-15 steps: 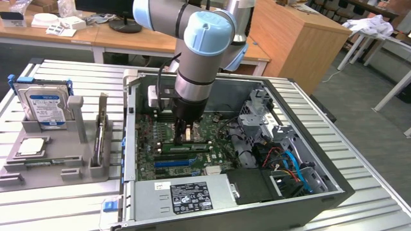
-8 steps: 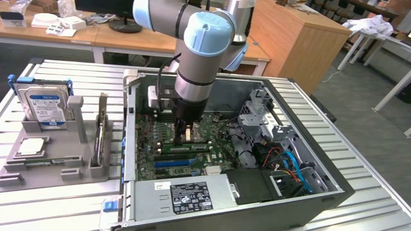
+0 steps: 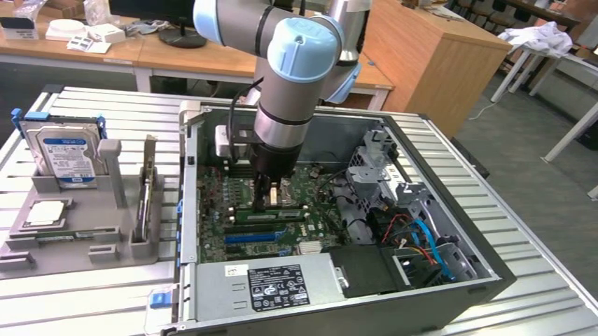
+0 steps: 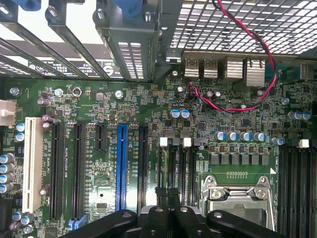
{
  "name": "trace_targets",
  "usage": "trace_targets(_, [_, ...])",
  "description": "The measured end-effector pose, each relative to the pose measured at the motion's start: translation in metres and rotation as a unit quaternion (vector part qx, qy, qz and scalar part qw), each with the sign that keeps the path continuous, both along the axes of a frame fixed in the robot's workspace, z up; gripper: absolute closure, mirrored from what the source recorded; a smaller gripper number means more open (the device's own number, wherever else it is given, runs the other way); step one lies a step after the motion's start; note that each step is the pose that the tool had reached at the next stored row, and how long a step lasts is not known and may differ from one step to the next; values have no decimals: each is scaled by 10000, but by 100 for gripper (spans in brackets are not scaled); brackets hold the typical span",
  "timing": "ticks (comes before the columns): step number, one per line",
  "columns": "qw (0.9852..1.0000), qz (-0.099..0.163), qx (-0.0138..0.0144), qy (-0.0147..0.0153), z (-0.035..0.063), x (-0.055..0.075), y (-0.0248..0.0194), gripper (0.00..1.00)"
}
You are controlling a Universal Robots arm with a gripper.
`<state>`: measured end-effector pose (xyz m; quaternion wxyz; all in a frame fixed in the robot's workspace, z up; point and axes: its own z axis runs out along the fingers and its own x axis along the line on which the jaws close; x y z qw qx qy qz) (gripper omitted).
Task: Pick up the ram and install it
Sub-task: 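Press down the ram until it locks into place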
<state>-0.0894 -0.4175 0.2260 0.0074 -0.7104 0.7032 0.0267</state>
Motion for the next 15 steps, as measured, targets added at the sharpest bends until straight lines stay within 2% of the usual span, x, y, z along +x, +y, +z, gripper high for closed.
trace_targets(15, [10000,0,-1,0,-21,0,0,89])
